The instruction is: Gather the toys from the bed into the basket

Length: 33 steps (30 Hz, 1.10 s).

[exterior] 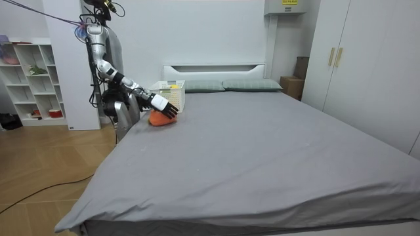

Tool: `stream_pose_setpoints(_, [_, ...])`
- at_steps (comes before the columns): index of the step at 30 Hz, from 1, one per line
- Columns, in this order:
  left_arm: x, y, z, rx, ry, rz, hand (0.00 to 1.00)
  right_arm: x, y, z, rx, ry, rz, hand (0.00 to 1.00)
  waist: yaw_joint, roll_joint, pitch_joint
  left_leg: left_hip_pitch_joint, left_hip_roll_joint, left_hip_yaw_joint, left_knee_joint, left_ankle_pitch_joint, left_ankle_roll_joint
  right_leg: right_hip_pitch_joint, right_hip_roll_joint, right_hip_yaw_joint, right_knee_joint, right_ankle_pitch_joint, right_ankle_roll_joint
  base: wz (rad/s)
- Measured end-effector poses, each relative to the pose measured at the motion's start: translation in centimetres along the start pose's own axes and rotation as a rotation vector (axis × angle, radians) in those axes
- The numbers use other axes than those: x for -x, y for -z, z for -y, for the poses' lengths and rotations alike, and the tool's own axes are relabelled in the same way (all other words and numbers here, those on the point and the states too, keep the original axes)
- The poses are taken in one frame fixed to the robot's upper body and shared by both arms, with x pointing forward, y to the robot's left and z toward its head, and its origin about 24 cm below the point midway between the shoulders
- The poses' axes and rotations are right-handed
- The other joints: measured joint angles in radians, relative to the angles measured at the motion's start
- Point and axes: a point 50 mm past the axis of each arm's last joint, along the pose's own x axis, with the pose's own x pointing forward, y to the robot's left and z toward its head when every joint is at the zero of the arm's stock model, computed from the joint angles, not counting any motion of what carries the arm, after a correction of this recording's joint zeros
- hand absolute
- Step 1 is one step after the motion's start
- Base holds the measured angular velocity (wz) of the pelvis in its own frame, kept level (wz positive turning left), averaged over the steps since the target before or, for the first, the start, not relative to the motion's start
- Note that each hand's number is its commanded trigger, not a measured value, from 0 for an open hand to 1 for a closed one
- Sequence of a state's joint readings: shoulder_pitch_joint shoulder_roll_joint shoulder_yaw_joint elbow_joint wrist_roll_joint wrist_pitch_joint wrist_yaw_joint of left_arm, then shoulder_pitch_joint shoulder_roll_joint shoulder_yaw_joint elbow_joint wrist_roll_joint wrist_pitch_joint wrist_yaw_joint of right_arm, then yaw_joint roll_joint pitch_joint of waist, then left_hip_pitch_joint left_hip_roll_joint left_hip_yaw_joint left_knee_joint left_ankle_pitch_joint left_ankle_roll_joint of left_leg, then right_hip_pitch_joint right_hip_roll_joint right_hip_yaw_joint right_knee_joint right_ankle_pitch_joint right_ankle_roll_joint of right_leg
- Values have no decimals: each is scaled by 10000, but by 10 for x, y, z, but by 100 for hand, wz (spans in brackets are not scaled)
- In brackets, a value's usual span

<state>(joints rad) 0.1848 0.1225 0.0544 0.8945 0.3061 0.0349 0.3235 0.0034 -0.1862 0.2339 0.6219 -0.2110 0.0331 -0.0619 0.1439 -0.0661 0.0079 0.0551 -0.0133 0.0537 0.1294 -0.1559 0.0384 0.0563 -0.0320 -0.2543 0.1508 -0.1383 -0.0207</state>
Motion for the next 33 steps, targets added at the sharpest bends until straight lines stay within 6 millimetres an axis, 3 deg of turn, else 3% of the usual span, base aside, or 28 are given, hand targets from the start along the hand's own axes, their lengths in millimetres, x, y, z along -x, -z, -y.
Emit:
stream_pose_setpoints(5, [0, 0, 0, 17, 35, 37, 0, 0, 3, -7, 129, -270, -118, 0, 68, 21, 14, -28, -6, -1, 15, -4, 4, -19, -7, 5, -7, -10, 15, 0])
stream_pose_setpoints(6, [0, -1, 0, 24, 37, 51, 0, 0, 3, -9, 124, -335, -149, 5, 92, 23, 15, -29, -6, 3, 17, -4, 4, -26, -5, 8, -6, -10, 15, 0])
stream_pose_setpoints(7, [0, -1, 1, 41, 46, 77, 0, 0, 3, -11, 106, -402, -172, 78, 124, 14, 10, -37, -6, 3, 17, -4, 5, -34, -6, 11, -7, -10, 15, 0])
stream_pose_setpoints(8, [0, -2, 2, 62, 62, 104, 0, 0, 3, -12, 84, -498, -155, 100, 175, 15, 10, -43, -6, 3, 17, -4, 5, -43, -2, 6, -7, -10, 16, 0])
stream_pose_setpoints(19, [2, -7, 7, 197, 254, 246, 0, -6, -8, -20, 397, -946, 123, 100, 325, -19, -7, -111, -15, -32, 31, -7, 8, -51, -30, -229, -25, -14, 23, 2])
stream_pose_setpoints(33, [2, -6, 8, 459, 415, 215, 0, -5, 1, -24, 542, -1076, -190, 100, 233, -25, 4, -89, -21, -135, 57, -7, 9, 24, -32, -225, -13, -16, 26, 1])
